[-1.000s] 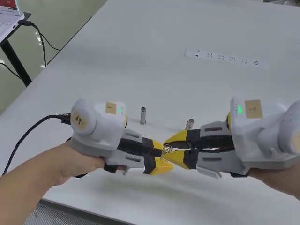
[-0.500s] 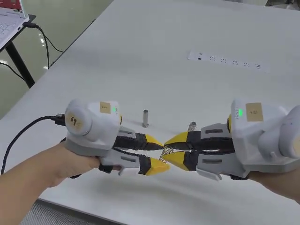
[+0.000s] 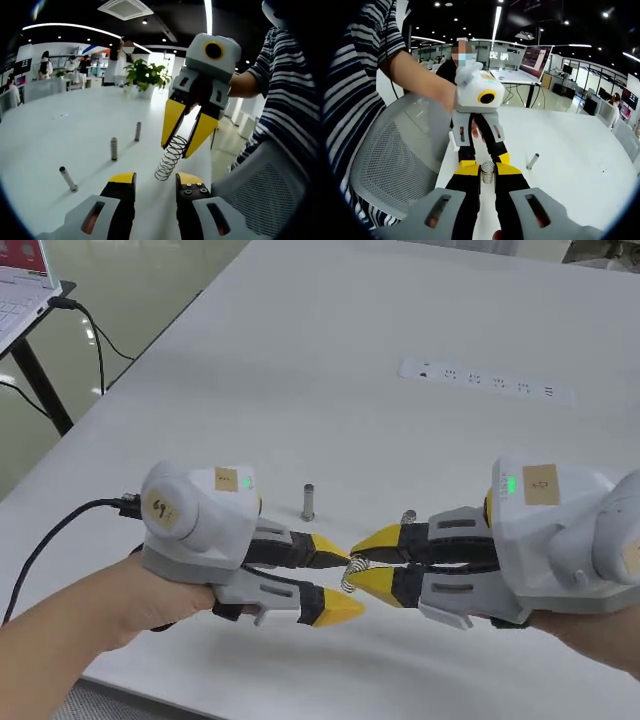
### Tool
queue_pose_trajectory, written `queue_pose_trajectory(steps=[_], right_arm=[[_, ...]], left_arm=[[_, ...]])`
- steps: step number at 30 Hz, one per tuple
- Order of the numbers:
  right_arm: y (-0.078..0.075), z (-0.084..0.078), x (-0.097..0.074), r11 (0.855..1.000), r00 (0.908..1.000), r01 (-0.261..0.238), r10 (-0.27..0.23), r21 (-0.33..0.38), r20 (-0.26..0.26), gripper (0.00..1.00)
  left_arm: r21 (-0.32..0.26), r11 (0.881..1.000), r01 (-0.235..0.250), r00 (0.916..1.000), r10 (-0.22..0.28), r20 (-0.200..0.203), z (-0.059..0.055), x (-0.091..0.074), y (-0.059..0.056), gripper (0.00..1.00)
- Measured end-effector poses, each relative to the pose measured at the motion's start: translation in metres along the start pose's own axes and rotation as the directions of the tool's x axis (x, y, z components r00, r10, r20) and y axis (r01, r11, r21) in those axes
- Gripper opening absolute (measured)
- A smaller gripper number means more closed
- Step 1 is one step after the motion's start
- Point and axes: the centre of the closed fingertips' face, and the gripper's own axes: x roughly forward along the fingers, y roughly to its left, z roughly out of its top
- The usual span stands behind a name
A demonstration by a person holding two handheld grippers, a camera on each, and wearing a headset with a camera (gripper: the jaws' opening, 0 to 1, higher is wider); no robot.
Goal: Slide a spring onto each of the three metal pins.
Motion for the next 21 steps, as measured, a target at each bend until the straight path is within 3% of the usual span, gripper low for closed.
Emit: queue_pose_trajectory(steps=[15,21], right_arm=[[-0.002,-0.005,0.003,1.000,0.9996,0.004,-0.003,0.008,-0.028,0.07],[-0.004,-0.007,0.004,1.000,0.9991,0.009,-0.009,-0.006,-0.042,0.07]], left_arm=[[-0.005,0.998,-0.057,0.9976,0.057,-0.040,-0.012,-0.016,0.008,0.39],[-0.013,0.995,-0.099,0.9944,0.099,-0.038,-0.015,-0.028,0.017,0.46]])
